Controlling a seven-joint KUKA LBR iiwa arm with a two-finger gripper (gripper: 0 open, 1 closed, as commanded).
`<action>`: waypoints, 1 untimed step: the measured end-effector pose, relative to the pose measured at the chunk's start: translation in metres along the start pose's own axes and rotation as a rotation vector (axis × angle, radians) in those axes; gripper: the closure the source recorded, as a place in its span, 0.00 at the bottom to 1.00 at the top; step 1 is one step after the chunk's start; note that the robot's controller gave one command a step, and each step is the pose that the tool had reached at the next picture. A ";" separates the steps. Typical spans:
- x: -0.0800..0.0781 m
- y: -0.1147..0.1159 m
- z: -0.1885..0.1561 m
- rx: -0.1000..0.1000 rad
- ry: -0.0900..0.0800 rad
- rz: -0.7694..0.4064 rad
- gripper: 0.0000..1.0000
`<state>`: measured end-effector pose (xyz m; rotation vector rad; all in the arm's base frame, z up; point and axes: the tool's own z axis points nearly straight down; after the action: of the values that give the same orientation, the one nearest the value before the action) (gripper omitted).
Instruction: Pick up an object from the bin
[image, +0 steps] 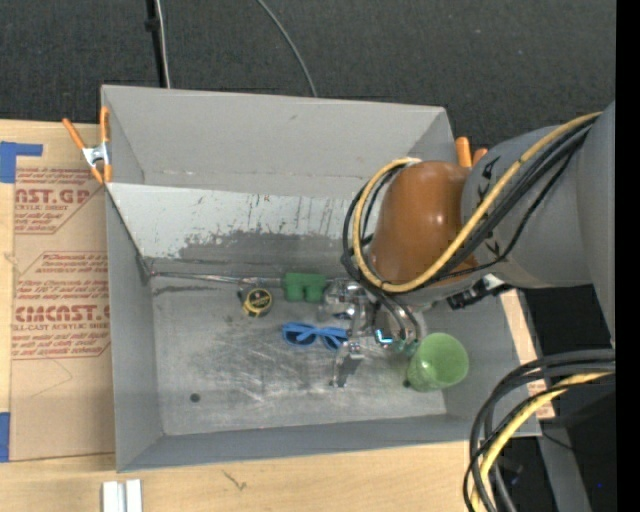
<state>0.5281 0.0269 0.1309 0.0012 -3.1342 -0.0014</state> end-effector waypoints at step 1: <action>-0.008 -0.018 0.058 -0.004 -0.022 0.141 0.00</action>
Offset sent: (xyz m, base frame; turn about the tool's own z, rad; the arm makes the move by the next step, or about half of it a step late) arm 0.0028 -0.0205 -0.0609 0.1414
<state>0.5352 0.0088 0.0733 -0.2209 -3.1480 -0.0075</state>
